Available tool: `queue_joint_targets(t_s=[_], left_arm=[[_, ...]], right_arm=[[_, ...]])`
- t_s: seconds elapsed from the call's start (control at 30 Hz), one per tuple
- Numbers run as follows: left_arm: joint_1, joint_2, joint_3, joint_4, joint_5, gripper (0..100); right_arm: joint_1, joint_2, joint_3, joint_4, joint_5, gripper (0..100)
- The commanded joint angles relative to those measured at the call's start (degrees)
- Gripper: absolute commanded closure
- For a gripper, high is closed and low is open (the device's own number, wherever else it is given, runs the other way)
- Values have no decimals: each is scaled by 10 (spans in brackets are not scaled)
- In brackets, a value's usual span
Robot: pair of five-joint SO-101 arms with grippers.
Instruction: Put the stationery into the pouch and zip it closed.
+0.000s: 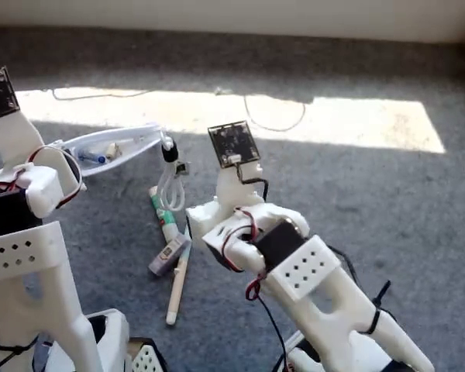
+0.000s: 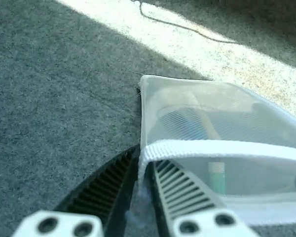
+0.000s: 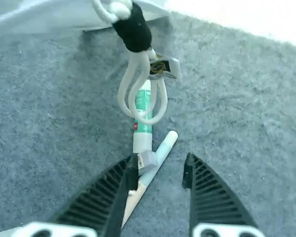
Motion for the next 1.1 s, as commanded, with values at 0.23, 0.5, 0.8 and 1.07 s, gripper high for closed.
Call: queue_joint_targets(t_s=[0.23, 0.5, 0.8, 1.07], left_arm=[[-13, -5, -28, -1, 0, 994], [-44, -5, -28, -1, 0, 994], [-43, -5, -27, 1, 0, 994], [-43, -5, -22, 0, 0, 994]], right_arm=[[-17, 118, -8, -52, -55, 850], [-19, 203, -8, -131, -55, 850], [-19, 275, -28, -180, -55, 850], [-19, 369, -81, -180, -55, 850]])
